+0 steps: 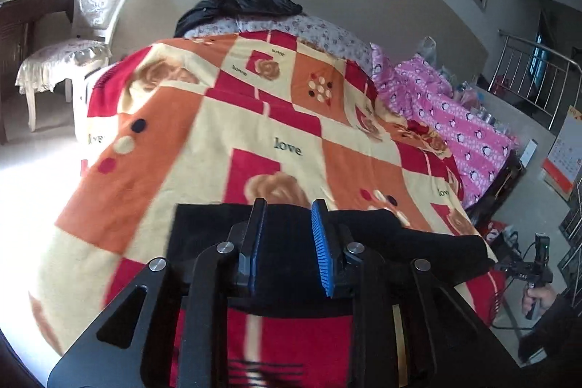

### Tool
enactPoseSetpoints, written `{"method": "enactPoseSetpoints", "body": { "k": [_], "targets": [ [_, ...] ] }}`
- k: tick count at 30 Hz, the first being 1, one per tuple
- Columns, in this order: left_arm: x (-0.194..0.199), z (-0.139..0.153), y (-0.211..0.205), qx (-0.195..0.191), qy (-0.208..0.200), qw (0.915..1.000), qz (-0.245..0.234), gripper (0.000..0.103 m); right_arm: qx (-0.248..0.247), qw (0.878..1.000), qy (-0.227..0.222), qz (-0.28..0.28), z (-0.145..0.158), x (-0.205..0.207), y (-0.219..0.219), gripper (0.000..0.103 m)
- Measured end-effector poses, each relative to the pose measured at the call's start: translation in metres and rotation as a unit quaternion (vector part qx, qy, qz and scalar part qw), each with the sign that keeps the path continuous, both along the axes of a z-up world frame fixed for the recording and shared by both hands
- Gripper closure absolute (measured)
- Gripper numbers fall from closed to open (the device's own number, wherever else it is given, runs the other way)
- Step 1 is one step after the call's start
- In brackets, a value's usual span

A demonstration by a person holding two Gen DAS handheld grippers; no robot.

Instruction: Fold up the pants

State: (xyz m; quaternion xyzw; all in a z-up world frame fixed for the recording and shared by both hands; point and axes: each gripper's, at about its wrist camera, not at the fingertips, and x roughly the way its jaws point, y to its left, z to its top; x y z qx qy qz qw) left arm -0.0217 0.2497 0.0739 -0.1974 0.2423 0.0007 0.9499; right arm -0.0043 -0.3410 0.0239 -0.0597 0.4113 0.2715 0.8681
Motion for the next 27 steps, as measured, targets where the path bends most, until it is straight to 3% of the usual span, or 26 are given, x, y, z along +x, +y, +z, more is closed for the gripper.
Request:
{"method": "enactPoseSetpoints", "body": {
  "k": [2, 6, 7, 12, 15, 17, 23, 27],
  "targets": [
    [0.020, -0.017, -0.023, -0.018, 0.034, 0.9990, -0.021, 0.078, 0.000, 1.000, 0.000, -0.014, 0.002, -0.001, -0.004, 0.101],
    [0.048, -0.072, -0.026, -0.016, 0.170, 0.9830, 0.066, 0.080, 0.006, 1.000, -0.006, -0.017, 0.007, -0.009, -0.001, 0.101],
    [0.049, -0.079, -0.015, -0.007, 0.185, 0.9772, 0.104, 0.099, 0.010, 1.000, -0.008, -0.016, 0.008, -0.012, 0.000, 0.101],
    [0.088, -0.076, 0.024, 0.021, 0.206, 0.9704, 0.124, 0.100, 0.034, 0.999, -0.021, -0.021, 0.017, -0.018, 0.007, 0.101],
    [0.120, -0.075, 0.019, 0.105, 0.208, 0.9659, 0.113, 0.100, 0.045, 0.998, -0.033, -0.023, 0.025, -0.018, 0.013, 0.101],
    [0.128, -0.078, 0.021, 0.132, 0.203, 0.9640, 0.110, 0.100, 0.051, 0.998, -0.039, -0.022, 0.029, -0.019, 0.016, 0.101],
    [0.111, -0.070, 0.050, 0.061, 0.173, 0.9765, 0.113, 0.101, 0.079, 0.994, -0.050, -0.049, 0.047, -0.014, 0.005, 0.100],
    [0.083, -0.037, 0.025, 0.046, 0.125, 0.9848, 0.111, 0.100, 0.119, 0.985, -0.039, -0.119, 0.057, 0.011, -0.009, 0.097]
  ]
}}
